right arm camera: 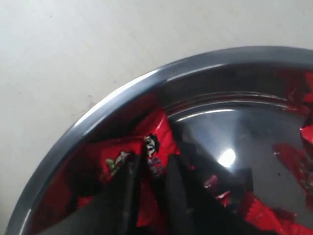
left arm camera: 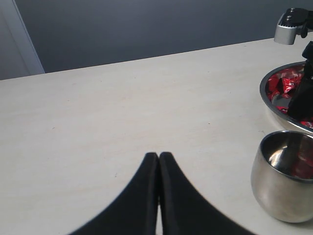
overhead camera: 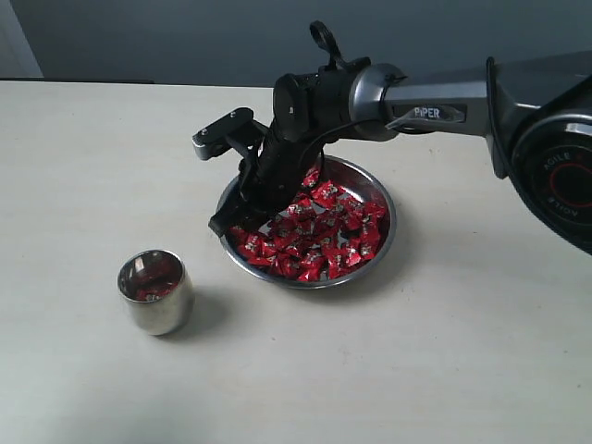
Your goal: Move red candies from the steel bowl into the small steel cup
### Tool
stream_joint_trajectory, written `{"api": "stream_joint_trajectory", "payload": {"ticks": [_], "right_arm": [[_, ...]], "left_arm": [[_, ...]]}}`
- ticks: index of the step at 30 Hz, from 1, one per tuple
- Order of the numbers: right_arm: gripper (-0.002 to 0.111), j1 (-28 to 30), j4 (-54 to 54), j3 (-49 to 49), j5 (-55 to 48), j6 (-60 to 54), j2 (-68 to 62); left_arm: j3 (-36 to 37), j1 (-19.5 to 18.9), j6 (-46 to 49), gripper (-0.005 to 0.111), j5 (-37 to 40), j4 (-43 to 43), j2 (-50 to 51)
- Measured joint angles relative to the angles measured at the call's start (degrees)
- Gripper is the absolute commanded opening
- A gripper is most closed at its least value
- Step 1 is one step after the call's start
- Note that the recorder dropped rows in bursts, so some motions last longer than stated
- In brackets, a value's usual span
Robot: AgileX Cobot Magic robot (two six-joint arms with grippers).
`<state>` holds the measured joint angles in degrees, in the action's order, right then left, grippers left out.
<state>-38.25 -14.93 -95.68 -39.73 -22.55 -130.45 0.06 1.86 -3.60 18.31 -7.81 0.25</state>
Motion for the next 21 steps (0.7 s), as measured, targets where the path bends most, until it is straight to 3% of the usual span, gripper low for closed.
{"api": "stream_joint_trajectory", "payload": {"ticks": [21], "right_arm": [[0.002, 0.0, 0.6, 0.0, -0.3, 0.7, 4.9]], "left_arm": [[0.0, 0.0, 0.0, 0.000, 0.0, 0.0, 0.0]]}}
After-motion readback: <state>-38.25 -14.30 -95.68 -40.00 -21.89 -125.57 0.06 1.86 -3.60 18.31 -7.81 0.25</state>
